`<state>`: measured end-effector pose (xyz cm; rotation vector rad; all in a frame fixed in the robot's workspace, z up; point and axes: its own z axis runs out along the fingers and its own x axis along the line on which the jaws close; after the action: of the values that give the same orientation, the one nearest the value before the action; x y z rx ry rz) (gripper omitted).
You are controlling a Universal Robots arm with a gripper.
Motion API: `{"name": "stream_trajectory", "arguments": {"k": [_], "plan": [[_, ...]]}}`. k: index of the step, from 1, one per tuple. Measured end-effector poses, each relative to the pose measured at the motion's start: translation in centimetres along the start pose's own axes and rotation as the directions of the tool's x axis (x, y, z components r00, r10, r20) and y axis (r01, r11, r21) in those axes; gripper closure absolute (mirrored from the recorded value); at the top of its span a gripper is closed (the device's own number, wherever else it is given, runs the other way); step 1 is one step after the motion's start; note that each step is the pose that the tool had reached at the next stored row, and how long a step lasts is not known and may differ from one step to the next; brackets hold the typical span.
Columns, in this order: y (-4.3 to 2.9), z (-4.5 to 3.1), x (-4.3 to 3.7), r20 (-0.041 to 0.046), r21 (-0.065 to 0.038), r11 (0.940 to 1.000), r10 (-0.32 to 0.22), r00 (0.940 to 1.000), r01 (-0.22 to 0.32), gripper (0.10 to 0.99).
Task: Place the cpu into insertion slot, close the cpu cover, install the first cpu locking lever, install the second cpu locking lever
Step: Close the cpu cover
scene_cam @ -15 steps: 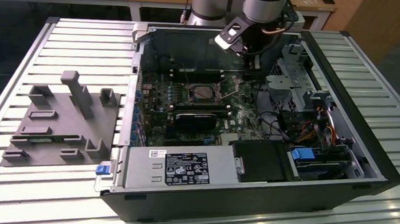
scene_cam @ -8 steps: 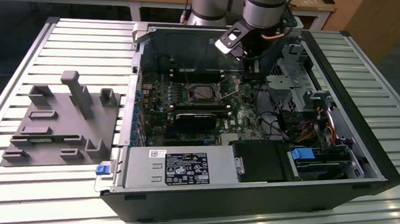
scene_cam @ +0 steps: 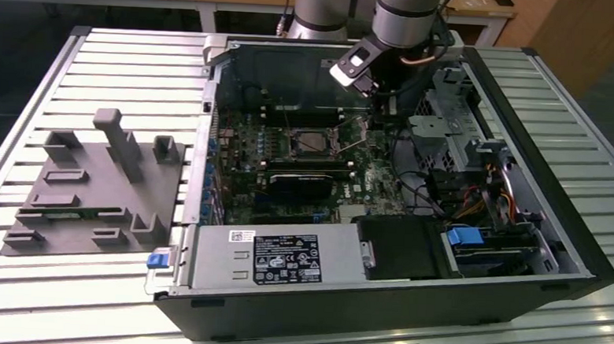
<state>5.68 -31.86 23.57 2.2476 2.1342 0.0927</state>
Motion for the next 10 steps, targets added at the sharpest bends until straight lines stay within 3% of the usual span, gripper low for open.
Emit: {"name": "stream_trajectory", "arguments": {"k": [5, 7, 10], "plan": [[0.01, 0.01, 0.0, 0.002, 0.002, 1.0, 0.0, 1.0, 0.0, 0.984], [0.03, 0.04, 0.0, 0.0024, 0.02, 0.9998, 0.0, 1.0, 0.0, 0.984], [0.09, 0.09, 0.0, 0.0038, 0.057, 0.9984, 0.0, 1.0, -0.001, 0.984]]}}
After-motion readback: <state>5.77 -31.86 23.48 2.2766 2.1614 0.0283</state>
